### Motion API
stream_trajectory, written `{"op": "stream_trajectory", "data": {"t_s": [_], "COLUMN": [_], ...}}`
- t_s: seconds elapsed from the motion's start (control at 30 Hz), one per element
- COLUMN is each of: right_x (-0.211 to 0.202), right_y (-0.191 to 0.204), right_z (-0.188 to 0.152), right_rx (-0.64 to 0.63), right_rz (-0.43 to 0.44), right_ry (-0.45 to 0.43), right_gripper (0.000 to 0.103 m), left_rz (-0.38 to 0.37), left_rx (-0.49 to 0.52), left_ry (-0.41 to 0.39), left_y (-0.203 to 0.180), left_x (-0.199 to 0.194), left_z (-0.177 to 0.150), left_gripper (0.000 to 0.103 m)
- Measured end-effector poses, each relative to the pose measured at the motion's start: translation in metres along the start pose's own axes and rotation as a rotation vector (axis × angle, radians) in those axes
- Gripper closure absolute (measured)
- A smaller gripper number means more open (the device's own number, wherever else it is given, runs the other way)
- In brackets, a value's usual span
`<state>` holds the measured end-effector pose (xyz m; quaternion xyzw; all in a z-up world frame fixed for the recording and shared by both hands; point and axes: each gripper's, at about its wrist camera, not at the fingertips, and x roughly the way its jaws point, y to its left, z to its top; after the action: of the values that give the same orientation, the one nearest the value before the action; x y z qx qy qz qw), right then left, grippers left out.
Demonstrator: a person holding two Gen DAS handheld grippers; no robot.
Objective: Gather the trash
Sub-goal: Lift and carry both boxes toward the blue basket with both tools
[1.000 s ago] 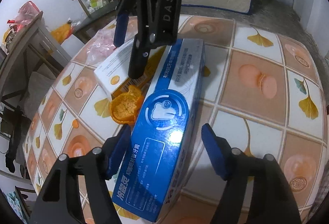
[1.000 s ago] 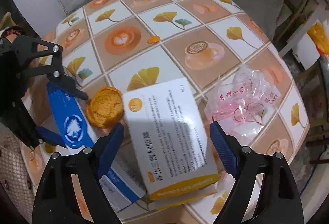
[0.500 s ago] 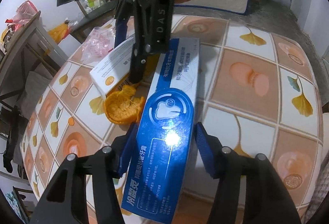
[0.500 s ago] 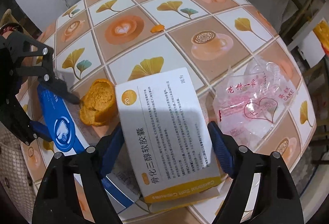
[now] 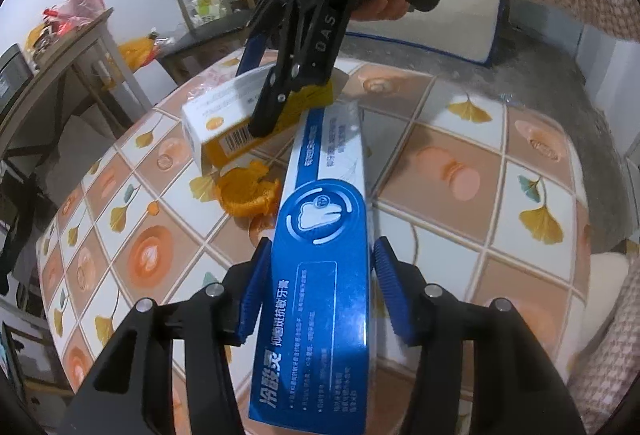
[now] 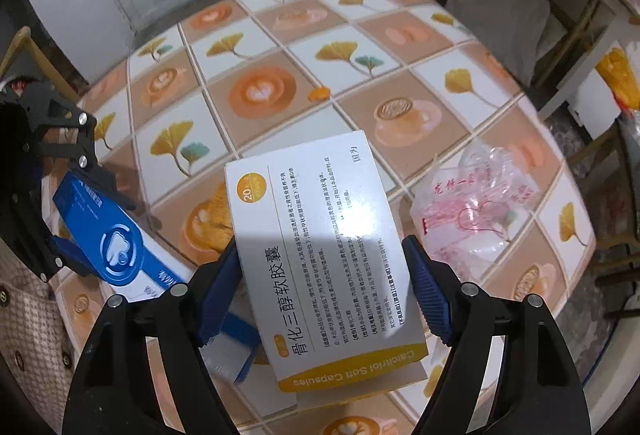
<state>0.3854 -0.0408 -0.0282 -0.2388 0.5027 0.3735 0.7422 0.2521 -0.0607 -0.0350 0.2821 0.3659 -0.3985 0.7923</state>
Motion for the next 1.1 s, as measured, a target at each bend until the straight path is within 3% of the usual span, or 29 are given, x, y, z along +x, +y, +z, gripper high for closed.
{"op": "stream_trajectory", "data": {"t_s": [0.17, 0.33, 0.67, 0.8, 0.93, 1.1], "right_x": [-0.036, -0.079, -0.168, -0.207, -0.239, -0.264], "right_y": [0.006, 0.018, 0.045, 0.056, 0.062, 0.070], "right_z": [-0.004, -0.013, -0.084, -0.144, -0.222, -0.342], "right_rx": [0.045, 0.115, 0.323, 0.463, 0.644, 0.954], "right_rz": [-0.006, -0.012, -0.079, -0.145, -0.209, -0.317], "right_ry": [-0.093, -0.205, -0.408, -0.474, -0.540, -0.589], "right_gripper": [0.029, 0.029, 0.029, 0.029, 0.029, 0.029], "left_rz": [0.020, 0.048, 0.095, 0.096, -0.003, -0.115], "left_rx": [-0.041, -0.145, -0.303, -0.374, -0.446, -0.415], "left_ry": [-0.026, -0.073, -0.183, -0.226, -0.259, -0.248], "left_y": [-0.007, -0.007, -0.023, -0.031, -0.041, -0.086], "left_x": [-0.021, -0.050, -0.096, -0.105, -0.100, -0.078], "left_z": [-0.003, -0.006, 0.005, 0.023, 0.051, 0.103], "left_gripper": [0.053, 0.054, 0.054, 0.054, 0.054, 0.054]}}
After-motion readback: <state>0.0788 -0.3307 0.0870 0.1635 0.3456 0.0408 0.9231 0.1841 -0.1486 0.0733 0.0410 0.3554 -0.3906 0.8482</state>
